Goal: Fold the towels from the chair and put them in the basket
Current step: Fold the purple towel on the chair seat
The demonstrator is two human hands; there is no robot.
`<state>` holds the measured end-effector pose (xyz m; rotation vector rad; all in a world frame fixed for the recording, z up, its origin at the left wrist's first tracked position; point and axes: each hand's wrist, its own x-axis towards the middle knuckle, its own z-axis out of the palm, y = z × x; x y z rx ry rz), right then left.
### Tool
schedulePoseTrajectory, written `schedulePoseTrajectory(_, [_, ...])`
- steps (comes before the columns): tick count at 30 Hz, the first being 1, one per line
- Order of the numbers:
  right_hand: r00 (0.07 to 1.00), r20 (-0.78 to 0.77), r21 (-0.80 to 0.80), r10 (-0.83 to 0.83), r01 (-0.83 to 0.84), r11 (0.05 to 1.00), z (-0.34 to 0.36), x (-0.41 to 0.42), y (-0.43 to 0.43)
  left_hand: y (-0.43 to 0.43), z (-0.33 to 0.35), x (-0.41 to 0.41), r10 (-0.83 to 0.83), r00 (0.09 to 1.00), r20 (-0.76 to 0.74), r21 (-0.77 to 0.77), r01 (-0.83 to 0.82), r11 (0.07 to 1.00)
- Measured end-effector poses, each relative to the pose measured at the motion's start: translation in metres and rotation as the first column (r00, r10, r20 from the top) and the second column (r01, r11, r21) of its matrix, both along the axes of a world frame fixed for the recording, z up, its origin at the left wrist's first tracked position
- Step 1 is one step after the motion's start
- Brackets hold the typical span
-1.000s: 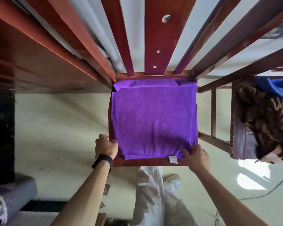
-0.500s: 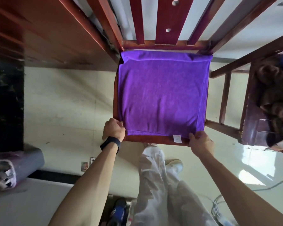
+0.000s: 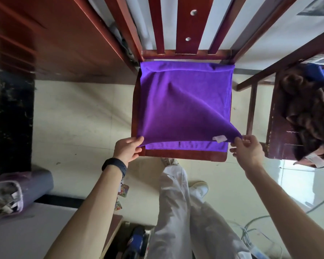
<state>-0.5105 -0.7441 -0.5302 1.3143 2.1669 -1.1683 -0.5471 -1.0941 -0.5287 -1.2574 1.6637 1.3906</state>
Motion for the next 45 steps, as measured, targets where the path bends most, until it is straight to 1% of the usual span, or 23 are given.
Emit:
schedulePoseTrajectory(2, [0.991, 0.114, 0.038, 0.067, -0.072, 0.997, -0.014, 0.011, 0.001, 0.007, -0.016, 0.006, -0.082, 0.996, 0.024, -0.089, 0.084, 0.993])
schedulePoseTrajectory(3, [0.977, 0.178, 0.041, 0.115, -0.124, 0.991, -0.022, 0.016, 0.001, 0.009, -0.025, 0.008, -0.151, 0.988, 0.033, -0.151, 0.155, 0.976])
schedulePoseTrajectory(4, [0.961, 0.232, 0.044, 0.147, -0.162, 0.986, -0.029, 0.020, 0.000, 0.010, -0.036, 0.011, -0.248, 0.967, 0.053, -0.221, 0.254, 0.942])
schedulePoseTrajectory(6, [0.951, 0.270, 0.054, 0.152, -0.173, 0.984, -0.042, 0.024, -0.003, 0.013, -0.050, 0.017, -0.419, 0.903, 0.099, -0.349, 0.426, 0.835])
schedulePoseTrajectory(8, [0.951, 0.288, 0.080, 0.111, -0.140, 0.987, -0.050, 0.025, -0.007, 0.017, -0.056, 0.021, -0.445, 0.891, 0.095, -0.431, 0.440, 0.788])
schedulePoseTrajectory(11, [0.962, 0.266, 0.110, 0.058, -0.090, 0.990, -0.058, 0.026, -0.015, 0.023, -0.060, 0.028, -0.381, 0.921, 0.078, -0.479, 0.370, 0.796])
schedulePoseTrajectory(14, [0.961, 0.273, 0.121, 0.044, -0.080, 0.989, -0.063, 0.025, -0.018, 0.025, -0.062, 0.031, -0.321, 0.942, 0.099, -0.477, 0.328, 0.815])
schedulePoseTrajectory(18, [0.949, 0.307, 0.112, 0.069, -0.108, 0.988, -0.065, 0.019, -0.016, 0.025, -0.060, 0.024, -0.359, 0.924, 0.136, -0.432, 0.381, 0.817])
schedulePoseTrajectory(19, [0.951, 0.299, 0.106, 0.076, -0.112, 0.988, -0.063, 0.017, -0.017, 0.023, -0.060, 0.023, -0.343, 0.931, 0.126, -0.419, 0.363, 0.832])
schedulePoseTrajectory(21, [0.962, 0.267, 0.084, 0.049, -0.074, 0.994, -0.061, 0.019, -0.013, 0.017, -0.060, 0.025, -0.249, 0.967, 0.061, -0.354, 0.254, 0.900])
schedulePoseTrajectory(22, [0.972, 0.233, 0.046, 0.017, -0.028, 0.999, -0.060, 0.020, -0.010, 0.014, -0.057, 0.027, -0.180, 0.983, 0.023, -0.296, 0.179, 0.938])
schedulePoseTrajectory(24, [0.981, 0.148, -0.114, -0.122, 0.140, 0.984, -0.052, 0.023, -0.004, 0.007, -0.045, 0.030, -0.091, 0.995, -0.037, -0.196, 0.082, 0.977])
schedulePoseTrajectory(26, [0.957, 0.080, -0.265, -0.277, 0.288, 0.920, -0.036, 0.023, 0.002, -0.001, -0.029, 0.032, -0.064, 0.995, -0.076, -0.173, 0.050, 0.984])
schedulePoseTrajectory(27, [0.943, 0.050, -0.309, -0.330, 0.328, 0.893, -0.026, 0.022, 0.005, -0.005, -0.022, 0.032, -0.061, 0.994, -0.091, -0.172, 0.044, 0.984])
schedulePoseTrajectory(30, [0.911, -0.041, -0.408, -0.411, 0.360, 0.839, 0.004, 0.023, 0.010, -0.009, 0.001, 0.029, -0.040, 0.986, -0.165, -0.194, 0.007, 0.981])
schedulePoseTrajectory(33, [0.888, -0.125, -0.421, -0.442, 0.356, 0.834, 0.042, 0.023, 0.007, 0.002, 0.040, 0.019, 0.108, 0.960, -0.258, -0.177, -0.156, 0.972])
schedulePoseTrajectory(35, [0.859, -0.218, -0.420, -0.464, 0.347, 0.839, 0.075, 0.024, 0.007, 0.010, 0.076, 0.014, 0.217, 0.925, -0.313, -0.156, -0.276, 0.948])
schedulePoseTrajectory(36, [0.839, -0.273, -0.419, -0.470, 0.336, 0.844, 0.092, 0.026, 0.007, 0.013, 0.095, 0.014, 0.240, 0.906, -0.349, -0.163, -0.311, 0.936])
schedulePoseTrajectory(37, [0.829, -0.321, -0.408, -0.459, 0.316, 0.856, 0.110, 0.028, 0.008, 0.014, 0.112, 0.016, 0.224, 0.894, -0.388, -0.182, -0.312, 0.932])
schedulePoseTrajectory(39, [0.846, -0.361, -0.350, -0.393, 0.268, 0.898, 0.141, 0.034, 0.009, 0.014, 0.145, 0.021, 0.094, 0.906, -0.413, -0.258, -0.215, 0.942])
schedulePoseTrajectory(41, [0.866, -0.346, -0.318, -0.362, 0.255, 0.913, 0.169, 0.043, 0.009, 0.018, 0.180, 0.025, -0.010, 0.934, -0.357, -0.281, -0.098, 0.955])
schedulePoseTrajectory(43, [0.877, -0.337, -0.313, -0.341, 0.237, 0.920, 0.197, 0.050, 0.012, 0.022, 0.209, 0.028, -0.042, 0.951, -0.307, -0.186, -0.017, 0.982])
schedulePoseTrajectory(45, [0.898, -0.341, -0.317, -0.279, 0.170, 0.933, 0.227, 0.051, 0.017, 0.022, 0.243, 0.024, -0.038, 0.953, -0.300, -0.064, 0.020, 0.998])
